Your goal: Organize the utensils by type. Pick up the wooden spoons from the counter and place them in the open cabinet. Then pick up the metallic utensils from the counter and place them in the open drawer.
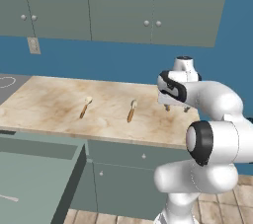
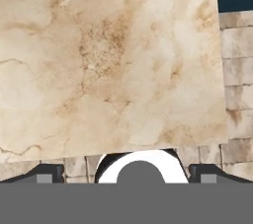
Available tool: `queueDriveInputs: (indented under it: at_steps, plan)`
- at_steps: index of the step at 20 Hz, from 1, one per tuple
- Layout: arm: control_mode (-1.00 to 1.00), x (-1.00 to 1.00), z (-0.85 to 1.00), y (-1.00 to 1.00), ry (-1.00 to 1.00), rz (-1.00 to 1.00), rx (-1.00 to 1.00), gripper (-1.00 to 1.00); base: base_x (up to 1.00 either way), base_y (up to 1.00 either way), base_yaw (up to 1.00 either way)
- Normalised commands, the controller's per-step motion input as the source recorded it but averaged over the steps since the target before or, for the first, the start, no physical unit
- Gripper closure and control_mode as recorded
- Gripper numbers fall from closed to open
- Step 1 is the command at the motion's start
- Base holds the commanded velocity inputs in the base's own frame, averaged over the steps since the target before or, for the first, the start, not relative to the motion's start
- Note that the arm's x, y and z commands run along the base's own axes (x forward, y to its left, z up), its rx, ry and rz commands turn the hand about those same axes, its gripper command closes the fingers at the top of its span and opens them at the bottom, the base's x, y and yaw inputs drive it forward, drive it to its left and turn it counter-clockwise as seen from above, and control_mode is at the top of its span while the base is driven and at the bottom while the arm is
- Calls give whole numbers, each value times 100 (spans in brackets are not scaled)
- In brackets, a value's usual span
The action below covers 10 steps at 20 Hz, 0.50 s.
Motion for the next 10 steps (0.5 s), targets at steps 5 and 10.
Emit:
queueDriveInputs:
  at_steps: [5, 10]
  plan:
    - [-100, 34, -36, -11, 0, 0, -6, -100, 0, 0, 0]
    - [-100, 20, -9, -14, -2, 0, -1, -100, 0, 0, 0]
